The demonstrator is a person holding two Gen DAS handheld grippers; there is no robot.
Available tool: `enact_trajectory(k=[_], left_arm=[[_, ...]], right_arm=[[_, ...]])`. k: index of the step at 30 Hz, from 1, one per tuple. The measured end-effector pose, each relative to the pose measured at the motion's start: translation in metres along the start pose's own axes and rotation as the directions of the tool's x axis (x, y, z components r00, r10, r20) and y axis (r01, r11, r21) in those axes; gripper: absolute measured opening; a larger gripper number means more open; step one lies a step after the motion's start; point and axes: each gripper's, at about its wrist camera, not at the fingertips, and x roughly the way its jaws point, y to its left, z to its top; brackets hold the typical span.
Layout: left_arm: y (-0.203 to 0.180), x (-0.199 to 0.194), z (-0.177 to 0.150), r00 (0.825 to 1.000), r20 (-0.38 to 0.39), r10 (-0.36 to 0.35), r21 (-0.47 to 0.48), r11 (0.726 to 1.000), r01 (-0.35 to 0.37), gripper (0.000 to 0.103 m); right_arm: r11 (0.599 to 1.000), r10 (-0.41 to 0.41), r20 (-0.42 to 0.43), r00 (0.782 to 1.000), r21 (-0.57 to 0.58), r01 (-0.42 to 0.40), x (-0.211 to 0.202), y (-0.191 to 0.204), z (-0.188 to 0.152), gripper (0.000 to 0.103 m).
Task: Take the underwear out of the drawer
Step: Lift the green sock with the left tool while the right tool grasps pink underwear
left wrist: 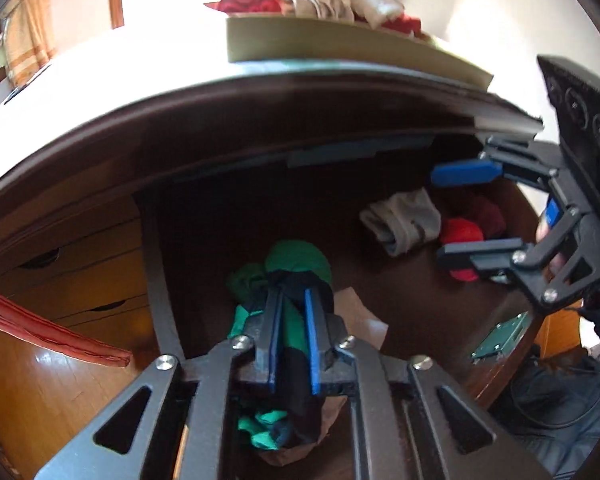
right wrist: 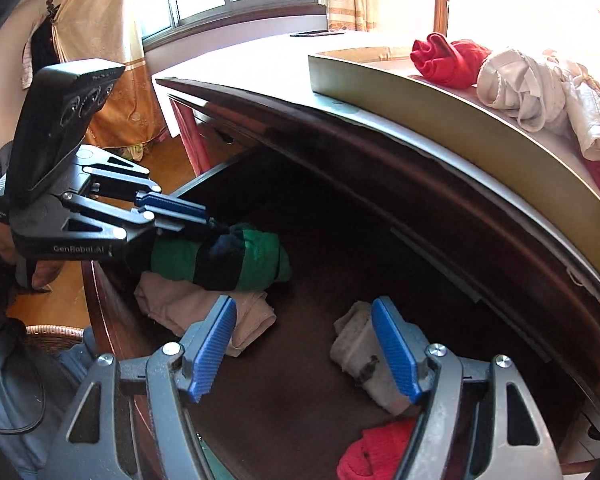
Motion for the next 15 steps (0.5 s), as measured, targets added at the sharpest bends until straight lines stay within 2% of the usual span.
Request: enact_trajectory(k=[2,3,4,5,11,13,14,15], left_arm=[[-0.002,0.006,0.002,1.0,-0.029,0.008,0.021,1.0,-0.008,0.029],[-0.004,0.009,0.003,0.999,-0.052,0.007,0.031,1.0,-0.005,0.045],[-0.005,0.012,0.002,0.998,-0.068,0.009,0.039,0.999,-0.006,0.055],[-0.007,0.015,0.002,0.997,-0.077,0.013,0.048,0.999,-0.009,0.057],[-0.012,0.032,0.002,0.986,-0.147,0.073,0.099,0.993,-0.059,0.057],[-0.011,0.034,0.002,0.984,-0.155,0.088,0.104,0.992,-0.072,0.054],[-0.01,0.033,0.002,0.984,-0.148,0.095,0.099,0.992,-0.081,0.052],[-0.009,0.032,0.002,0.985,-0.144,0.099,0.094,0.992,-0.086,0.04]], right_arm=[[1.0,-0.001,0.003,1.0,0.008,0.001,-0.001,-0.002,-0.002,0.072],[1.0,-0.001,0.004,1.0,0.016,0.0,-0.002,-0.004,-0.003,0.072],[1.0,-0.002,0.006,1.0,0.021,0.001,-0.002,-0.004,-0.003,0.072],[1.0,-0.003,0.008,1.0,0.024,0.003,-0.003,-0.004,-0.004,0.072],[1.0,-0.006,0.026,1.0,0.029,0.005,-0.012,-0.012,-0.008,0.072],[1.0,-0.003,0.034,0.999,0.031,0.002,-0.015,-0.013,-0.009,0.072],[1.0,-0.001,0.034,0.999,0.031,0.0,-0.015,-0.014,-0.008,0.072],[1.0,0.0,0.034,0.999,0.03,-0.001,-0.015,-0.013,-0.009,0.072]])
